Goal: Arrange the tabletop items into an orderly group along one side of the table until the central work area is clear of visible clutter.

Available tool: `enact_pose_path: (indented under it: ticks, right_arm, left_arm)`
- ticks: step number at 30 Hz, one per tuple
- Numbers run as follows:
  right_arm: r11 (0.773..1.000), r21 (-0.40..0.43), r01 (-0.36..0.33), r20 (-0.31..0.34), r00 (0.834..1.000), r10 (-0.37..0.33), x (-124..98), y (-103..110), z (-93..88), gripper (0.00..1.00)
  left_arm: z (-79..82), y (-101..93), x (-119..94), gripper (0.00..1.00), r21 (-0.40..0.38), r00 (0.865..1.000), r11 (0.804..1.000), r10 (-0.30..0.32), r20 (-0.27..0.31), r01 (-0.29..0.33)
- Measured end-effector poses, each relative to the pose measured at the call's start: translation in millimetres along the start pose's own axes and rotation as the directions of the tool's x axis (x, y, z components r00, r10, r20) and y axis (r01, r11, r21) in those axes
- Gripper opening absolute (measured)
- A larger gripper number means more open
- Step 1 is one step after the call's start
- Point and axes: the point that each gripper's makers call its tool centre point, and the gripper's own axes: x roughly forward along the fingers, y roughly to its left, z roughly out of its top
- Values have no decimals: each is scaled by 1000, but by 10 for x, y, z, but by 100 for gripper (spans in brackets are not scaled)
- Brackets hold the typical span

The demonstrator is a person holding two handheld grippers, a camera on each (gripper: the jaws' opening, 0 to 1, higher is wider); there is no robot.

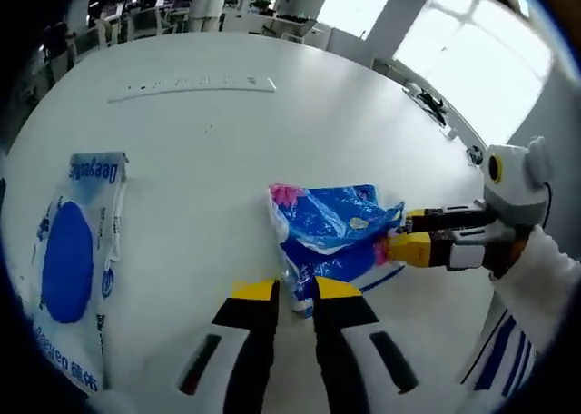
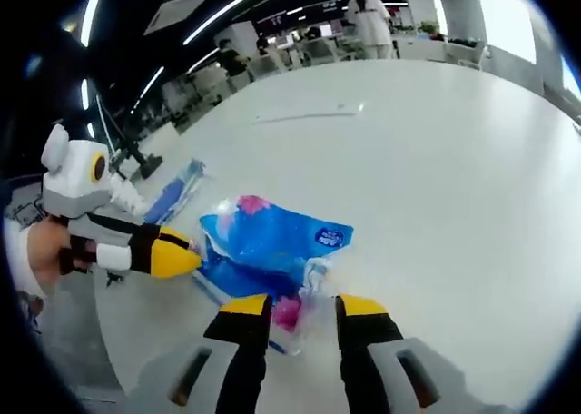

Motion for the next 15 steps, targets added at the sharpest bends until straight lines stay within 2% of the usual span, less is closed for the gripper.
enact_pose_path:
  ticks: [1,3,6,8,10,13,15]
  right_arm:
    - [1000,3,6,14,1000,-6,-43,14,0,39]
    - [999,38,-5,52,999,3,-125,72,22,44]
    - [995,94,-46,123,992,34,-282,244,57,44]
    - [993,101,-55,145,989,40,-373,341,32,45]
    - [994,88,-60,161,986,45,-461,461,-14,51]
    - [989,119,-89,195,979,65,-636,678,-88,54]
    - [987,124,-97,209,975,70,-728,780,-133,54]
  left_arm:
    - [-5,-2,-16,26,6,1000,1000,3,-2,-3]
    - [52,8,-89,31,82,999,997,14,40,-18]
    - [31,-59,-210,45,134,998,991,-14,56,6]
    - [36,-88,-314,69,141,995,990,-32,94,18]
    - [50,-111,-405,87,134,992,991,-47,120,30]
    - [59,-205,-640,87,142,980,986,-111,167,88]
    - [14,-206,-805,89,171,975,981,-122,185,91]
